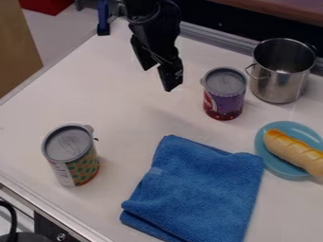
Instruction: Put the small can below the silver pot
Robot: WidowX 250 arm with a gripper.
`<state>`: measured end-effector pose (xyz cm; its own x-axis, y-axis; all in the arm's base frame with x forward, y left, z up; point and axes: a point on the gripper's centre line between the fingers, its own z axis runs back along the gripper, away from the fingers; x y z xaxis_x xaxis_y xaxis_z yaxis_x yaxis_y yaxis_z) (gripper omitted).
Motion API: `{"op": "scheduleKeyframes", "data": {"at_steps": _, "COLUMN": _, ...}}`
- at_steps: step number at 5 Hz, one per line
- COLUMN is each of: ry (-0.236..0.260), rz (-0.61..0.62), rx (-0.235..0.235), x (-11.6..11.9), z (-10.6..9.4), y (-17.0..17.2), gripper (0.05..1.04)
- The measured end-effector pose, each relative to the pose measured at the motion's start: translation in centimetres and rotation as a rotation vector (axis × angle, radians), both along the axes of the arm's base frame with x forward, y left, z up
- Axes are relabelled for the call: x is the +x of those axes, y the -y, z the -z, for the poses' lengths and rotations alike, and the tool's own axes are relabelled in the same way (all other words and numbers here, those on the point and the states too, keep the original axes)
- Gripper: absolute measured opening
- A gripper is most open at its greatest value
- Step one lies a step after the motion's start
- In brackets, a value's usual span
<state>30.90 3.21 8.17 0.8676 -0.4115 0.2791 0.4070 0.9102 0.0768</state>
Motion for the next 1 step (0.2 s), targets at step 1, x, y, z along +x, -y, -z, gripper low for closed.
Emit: {"op": "scheduleKeyframes", "data": {"at_steps": 1, "ry": -0.010, "rz": 0.013, "rx": 0.026, "x": -1.61, "z": -0.94, "y": -0.68, "gripper": 1.000}}
